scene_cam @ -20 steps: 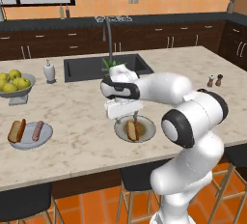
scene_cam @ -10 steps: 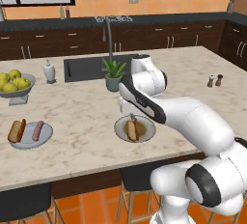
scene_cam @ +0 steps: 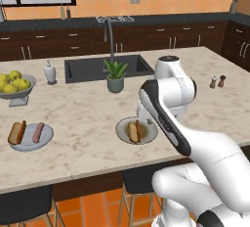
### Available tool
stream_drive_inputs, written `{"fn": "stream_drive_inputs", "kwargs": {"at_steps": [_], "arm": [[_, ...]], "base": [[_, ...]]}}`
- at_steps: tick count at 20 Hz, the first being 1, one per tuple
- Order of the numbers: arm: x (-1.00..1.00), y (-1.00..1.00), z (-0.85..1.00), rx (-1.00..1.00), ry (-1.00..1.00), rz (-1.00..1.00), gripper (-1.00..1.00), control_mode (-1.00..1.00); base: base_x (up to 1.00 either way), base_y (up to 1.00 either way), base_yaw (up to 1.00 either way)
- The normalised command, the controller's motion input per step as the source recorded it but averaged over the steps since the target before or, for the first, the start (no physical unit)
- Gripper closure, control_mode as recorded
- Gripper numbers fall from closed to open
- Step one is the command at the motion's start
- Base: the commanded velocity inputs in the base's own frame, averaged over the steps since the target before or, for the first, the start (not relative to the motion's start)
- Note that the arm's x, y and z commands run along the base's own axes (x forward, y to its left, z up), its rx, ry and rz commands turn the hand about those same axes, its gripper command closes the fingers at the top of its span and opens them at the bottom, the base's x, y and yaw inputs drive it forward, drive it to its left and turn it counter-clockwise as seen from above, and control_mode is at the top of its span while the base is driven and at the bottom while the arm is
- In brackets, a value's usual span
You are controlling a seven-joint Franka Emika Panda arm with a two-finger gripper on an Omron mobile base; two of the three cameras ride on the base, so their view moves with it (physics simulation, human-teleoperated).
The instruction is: Place one bun and one sausage from the bowl on each plate.
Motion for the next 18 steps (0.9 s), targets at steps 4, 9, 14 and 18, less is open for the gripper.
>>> {"fn": "stream_drive_inputs", "kwargs": {"at_steps": [4,9,14,18], "arm": [[-0.44,-0.27,0.26,0.01,0.00,-0.04,-1.00,-1.00],[-0.21,-0.16,0.13,0.00,0.00,0.00,-1.00,-1.00],[-0.07,0.00,0.02,0.00,0.00,0.00,-1.00,1.00],[0.00,0.00,0.00,0.00,0.00,0.00,-1.00,1.00]], "base": [[0.00,0.00,0.00],[0.00,0.00,0.00],[-0.18,0.02,0.00],[-0.99,0.26,0.00]]}}
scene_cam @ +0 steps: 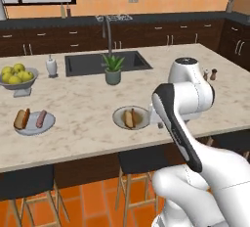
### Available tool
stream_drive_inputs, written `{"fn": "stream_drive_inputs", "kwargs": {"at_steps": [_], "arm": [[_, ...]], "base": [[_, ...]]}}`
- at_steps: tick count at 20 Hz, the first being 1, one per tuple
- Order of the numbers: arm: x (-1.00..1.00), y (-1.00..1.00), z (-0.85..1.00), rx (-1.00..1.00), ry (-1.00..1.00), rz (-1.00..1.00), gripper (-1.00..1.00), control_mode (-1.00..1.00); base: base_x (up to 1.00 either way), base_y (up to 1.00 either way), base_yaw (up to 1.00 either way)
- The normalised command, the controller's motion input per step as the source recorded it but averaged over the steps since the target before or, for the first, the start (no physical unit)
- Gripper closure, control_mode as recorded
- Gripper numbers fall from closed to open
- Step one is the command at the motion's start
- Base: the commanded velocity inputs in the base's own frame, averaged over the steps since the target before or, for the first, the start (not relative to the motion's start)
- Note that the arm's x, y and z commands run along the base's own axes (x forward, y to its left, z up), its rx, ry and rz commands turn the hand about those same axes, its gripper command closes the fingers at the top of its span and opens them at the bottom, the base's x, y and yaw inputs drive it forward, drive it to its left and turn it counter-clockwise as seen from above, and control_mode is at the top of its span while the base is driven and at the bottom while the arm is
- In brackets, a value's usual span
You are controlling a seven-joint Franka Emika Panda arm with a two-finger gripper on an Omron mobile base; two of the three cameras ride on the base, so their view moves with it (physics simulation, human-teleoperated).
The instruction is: Place one bun and one sausage from the bowl on each plate.
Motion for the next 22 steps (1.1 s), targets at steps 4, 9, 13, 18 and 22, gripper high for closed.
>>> {"fn": "stream_drive_inputs", "kwargs": {"at_steps": [4,9,13,18,22], "arm": [[0.00,0.00,0.00,0.00,0.00,0.00,-1.00,1.00],[0.00,0.00,0.00,0.00,0.00,0.00,-1.00,1.00],[0.00,0.00,0.00,0.00,0.00,0.00,-1.00,1.00],[0.00,0.00,0.00,0.00,0.00,0.00,-1.00,1.00],[0.00,0.00,0.00,0.00,0.00,0.00,-1.00,1.00]], "base": [[-0.42,0.94,0.00],[0.00,1.00,0.00],[0.07,1.00,0.00],[0.26,1.00,0.00],[0.44,0.79,0.00]]}}
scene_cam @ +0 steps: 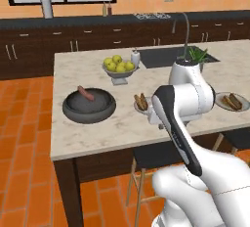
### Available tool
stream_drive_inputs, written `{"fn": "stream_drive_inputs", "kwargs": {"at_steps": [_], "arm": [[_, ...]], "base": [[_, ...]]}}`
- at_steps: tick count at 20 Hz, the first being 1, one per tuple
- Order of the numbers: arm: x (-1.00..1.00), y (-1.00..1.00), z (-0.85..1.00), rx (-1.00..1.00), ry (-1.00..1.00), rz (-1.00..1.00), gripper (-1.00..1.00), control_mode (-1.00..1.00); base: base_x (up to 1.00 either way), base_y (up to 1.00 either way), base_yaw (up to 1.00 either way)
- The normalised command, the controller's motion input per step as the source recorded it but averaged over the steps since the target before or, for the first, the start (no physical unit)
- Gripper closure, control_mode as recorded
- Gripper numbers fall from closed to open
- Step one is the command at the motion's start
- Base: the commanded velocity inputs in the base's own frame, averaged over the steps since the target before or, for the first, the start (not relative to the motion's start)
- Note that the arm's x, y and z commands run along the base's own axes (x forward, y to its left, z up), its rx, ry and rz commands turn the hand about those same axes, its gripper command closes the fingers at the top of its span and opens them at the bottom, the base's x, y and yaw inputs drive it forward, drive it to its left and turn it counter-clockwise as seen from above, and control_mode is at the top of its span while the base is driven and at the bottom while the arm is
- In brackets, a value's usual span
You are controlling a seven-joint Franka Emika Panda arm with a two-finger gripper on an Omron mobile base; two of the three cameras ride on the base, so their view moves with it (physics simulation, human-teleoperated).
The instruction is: Place one bun and one sausage from the bowl on each plate.
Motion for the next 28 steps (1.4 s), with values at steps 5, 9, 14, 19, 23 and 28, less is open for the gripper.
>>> {"fn": "stream_drive_inputs", "kwargs": {"at_steps": [5,9,14,19,23,28], "arm": [[0.00,0.00,0.00,0.00,0.00,0.00,-1.00,1.00],[0.00,0.00,0.00,0.00,0.00,0.00,-1.00,1.00],[0.00,0.00,0.00,0.00,0.00,0.00,-1.00,1.00],[0.00,0.00,0.00,0.00,0.00,0.00,-1.00,1.00],[0.33,0.09,0.00,0.00,0.00,0.00,-1.00,-1.00],[1.00,0.12,-0.09,0.01,-0.03,0.02,-1.00,-1.00]], "base": [[0.58,0.69,0.01],[0.33,0.43,0.01],[0.40,0.20,0.08],[0.47,0.05,0.07],[0.13,0.00,0.03],[0.00,0.00,0.00]]}}
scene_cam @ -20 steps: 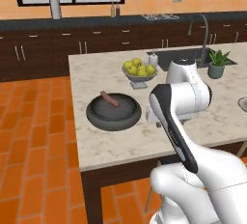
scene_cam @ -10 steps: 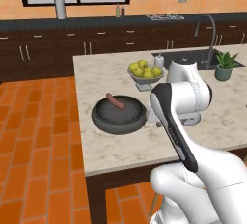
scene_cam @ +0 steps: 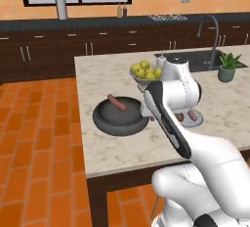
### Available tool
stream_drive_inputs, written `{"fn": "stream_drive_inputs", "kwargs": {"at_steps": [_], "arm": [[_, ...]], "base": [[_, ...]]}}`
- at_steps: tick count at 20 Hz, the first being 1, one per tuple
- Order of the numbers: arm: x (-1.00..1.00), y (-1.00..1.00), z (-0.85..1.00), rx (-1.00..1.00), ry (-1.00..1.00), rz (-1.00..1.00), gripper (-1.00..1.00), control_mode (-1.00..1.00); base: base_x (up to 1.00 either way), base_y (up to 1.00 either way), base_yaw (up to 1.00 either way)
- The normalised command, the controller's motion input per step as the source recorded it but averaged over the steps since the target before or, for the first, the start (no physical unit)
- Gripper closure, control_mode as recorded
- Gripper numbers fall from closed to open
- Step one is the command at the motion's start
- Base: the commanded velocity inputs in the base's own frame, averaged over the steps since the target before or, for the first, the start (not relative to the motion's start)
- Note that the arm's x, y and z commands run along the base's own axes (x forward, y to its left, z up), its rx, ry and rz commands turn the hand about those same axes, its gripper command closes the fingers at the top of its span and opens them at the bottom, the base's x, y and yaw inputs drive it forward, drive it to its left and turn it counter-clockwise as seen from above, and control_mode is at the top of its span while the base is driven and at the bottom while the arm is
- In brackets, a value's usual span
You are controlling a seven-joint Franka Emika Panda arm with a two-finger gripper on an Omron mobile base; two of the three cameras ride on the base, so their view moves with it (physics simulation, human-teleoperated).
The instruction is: Place one bun and one sausage from the bowl on each plate.
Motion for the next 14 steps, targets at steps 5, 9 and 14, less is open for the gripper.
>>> {"fn": "stream_drive_inputs", "kwargs": {"at_steps": [5,9,14], "arm": [[0.88,0.34,-0.10,0.04,-0.10,0.07,-1.00,-1.00],[0.55,0.57,-0.02,0.04,0.00,0.18,-1.00,-1.00],[0.52,0.28,-0.18,0.00,0.00,0.16,-1.00,-1.00]], "base": [[0.00,0.00,0.00],[0.00,0.00,0.00],[0.00,0.00,0.00]]}}
